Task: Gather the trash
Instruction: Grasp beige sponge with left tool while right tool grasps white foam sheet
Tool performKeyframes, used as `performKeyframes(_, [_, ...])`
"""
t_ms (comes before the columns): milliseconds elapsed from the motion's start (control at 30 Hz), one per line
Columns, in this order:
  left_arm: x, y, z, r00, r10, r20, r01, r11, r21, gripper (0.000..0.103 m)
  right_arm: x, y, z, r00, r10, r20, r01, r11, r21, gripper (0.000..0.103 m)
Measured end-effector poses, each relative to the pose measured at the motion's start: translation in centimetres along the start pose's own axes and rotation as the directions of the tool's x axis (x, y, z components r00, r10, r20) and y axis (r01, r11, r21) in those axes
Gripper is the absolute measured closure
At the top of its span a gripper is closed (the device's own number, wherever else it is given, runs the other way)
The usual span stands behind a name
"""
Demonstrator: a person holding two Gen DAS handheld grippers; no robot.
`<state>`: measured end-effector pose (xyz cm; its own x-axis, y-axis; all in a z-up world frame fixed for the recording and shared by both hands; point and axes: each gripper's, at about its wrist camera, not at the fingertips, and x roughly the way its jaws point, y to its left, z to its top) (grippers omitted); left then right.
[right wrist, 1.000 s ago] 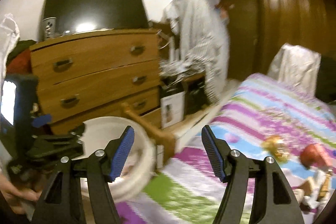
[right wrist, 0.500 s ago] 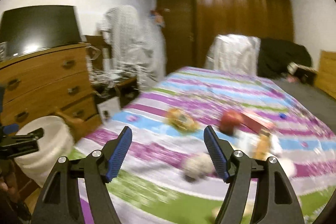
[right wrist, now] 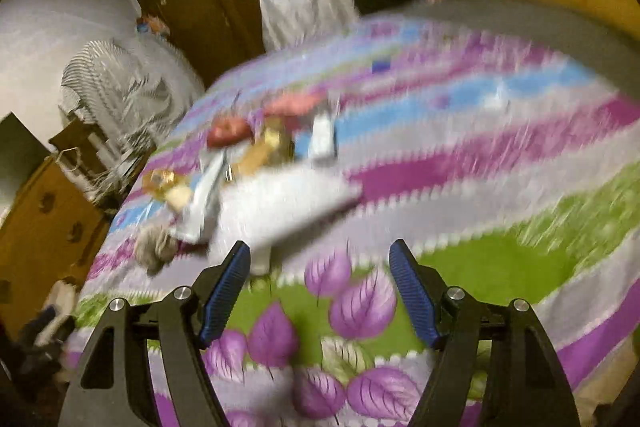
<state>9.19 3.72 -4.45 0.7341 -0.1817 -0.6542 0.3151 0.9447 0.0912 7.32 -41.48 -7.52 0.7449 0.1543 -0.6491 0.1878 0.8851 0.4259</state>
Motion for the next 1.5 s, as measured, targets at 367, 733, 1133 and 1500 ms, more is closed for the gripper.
performKeyframes(367, [5.4,-9.2,3.8,0.946,-0.318,-0.057,0.323,0.918,0.231,0.010,7.1,-1.4,1.6,0.945,0.316,-0.085,-0.276,0.910,0.309,0.026])
performKeyframes(733, [8.7,-10.7,3.0,0.906,-0.397,-0.146,0.416,0.900,0.132,0.065,11.1,-2.9,3.5,0.892,0.452,-0.020,-0.383,0.777,0.499,0.069])
performKeyframes(1133, [1.8,-3.3,0.1,0.968,-0.244,-0.052,0.246,0.969,0.037,0.068,-0.2,-4.3,3.8,0.892,0.435,-0.120,-0.392,0.879,0.272,0.073])
performKeyframes(1500, [3.2,3.8,-1.4,0.992,-0.059,-0.107,0.048,0.993,-0.110,0.068,3.1,-2.0,3.0,0.930,0.156,-0.332,-0.161,0.987,0.013,0.048])
